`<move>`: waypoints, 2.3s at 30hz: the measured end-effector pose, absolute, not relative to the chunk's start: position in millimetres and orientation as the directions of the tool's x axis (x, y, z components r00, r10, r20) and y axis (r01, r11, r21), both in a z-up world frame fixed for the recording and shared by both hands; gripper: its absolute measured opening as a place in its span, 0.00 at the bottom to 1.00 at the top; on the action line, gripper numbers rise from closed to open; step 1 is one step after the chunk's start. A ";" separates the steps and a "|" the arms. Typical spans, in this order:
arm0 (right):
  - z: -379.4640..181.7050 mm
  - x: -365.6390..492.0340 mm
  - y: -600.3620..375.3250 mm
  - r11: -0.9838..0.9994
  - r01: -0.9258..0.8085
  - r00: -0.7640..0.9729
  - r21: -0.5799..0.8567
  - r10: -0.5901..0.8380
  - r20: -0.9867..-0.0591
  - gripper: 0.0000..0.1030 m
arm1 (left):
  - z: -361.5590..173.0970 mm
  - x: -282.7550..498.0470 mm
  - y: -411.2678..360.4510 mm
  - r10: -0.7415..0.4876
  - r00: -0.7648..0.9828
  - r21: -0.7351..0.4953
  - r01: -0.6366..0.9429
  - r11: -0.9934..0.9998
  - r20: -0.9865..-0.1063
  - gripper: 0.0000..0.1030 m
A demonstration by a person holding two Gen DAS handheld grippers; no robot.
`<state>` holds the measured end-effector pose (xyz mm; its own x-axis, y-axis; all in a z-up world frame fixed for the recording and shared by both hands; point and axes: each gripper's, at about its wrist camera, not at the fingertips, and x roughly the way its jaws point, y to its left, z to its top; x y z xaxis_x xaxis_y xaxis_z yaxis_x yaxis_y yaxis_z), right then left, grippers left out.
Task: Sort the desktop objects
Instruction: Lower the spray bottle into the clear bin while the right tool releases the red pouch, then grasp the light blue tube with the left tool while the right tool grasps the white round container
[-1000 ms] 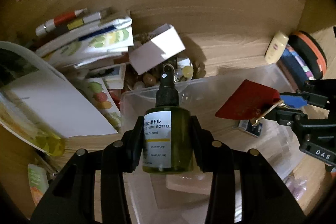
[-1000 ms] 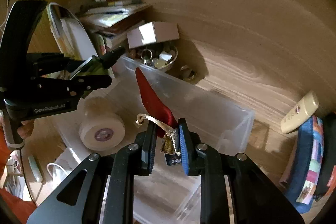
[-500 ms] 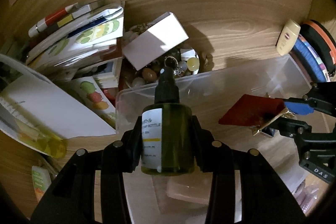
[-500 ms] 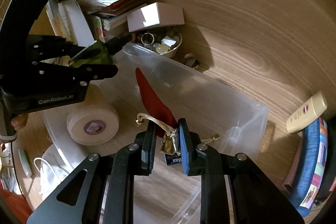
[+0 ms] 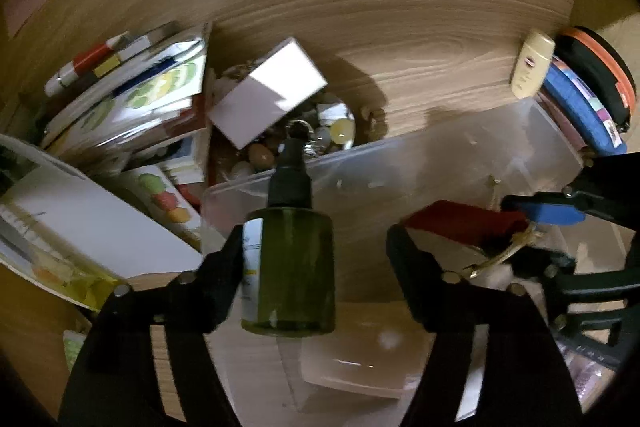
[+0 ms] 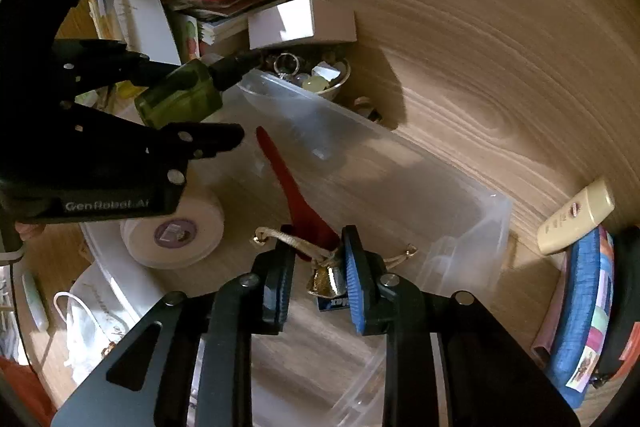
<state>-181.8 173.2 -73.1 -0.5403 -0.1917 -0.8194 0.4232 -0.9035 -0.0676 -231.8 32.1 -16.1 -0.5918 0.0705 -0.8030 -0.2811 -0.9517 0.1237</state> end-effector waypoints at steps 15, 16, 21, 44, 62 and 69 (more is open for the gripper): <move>-49.8 -164.2 189.5 -0.929 0.366 -0.603 -0.049 -0.196 -0.773 0.53 | 6.3 -214.2 30.0 0.110 -0.621 0.097 -0.290 -0.952 -0.776 0.90; -47.1 -161.6 190.7 -0.933 0.358 -0.610 -0.044 -0.197 -0.768 0.53 | 8.6 -211.0 29.1 0.120 -0.624 0.090 -0.295 -0.951 -0.772 0.90; -33.4 -142.5 197.4 -0.942 0.332 -0.645 -0.045 -0.192 -0.740 0.53 | 18.6 -195.9 28.5 0.186 -0.644 0.044 -0.323 -0.945 -0.742 0.94; -12.5 -25.7 189.9 -0.948 0.309 -0.760 -0.077 -0.198 -0.618 0.74 | 41.0 -64.2 -30.6 0.053 -0.805 0.091 -0.132 -0.987 -0.590 0.94; -67.1 36.4 172.2 -0.949 0.308 -0.691 0.070 -0.274 -0.669 0.74 | -60.3 18.6 -49.0 0.003 -0.665 0.080 -0.094 -0.992 -0.747 0.94; -83.2 58.4 159.6 -0.948 0.286 -0.686 0.142 -0.306 -0.660 0.74 | -78.9 25.0 -55.9 0.041 -0.633 0.011 -0.078 -0.997 -0.773 0.94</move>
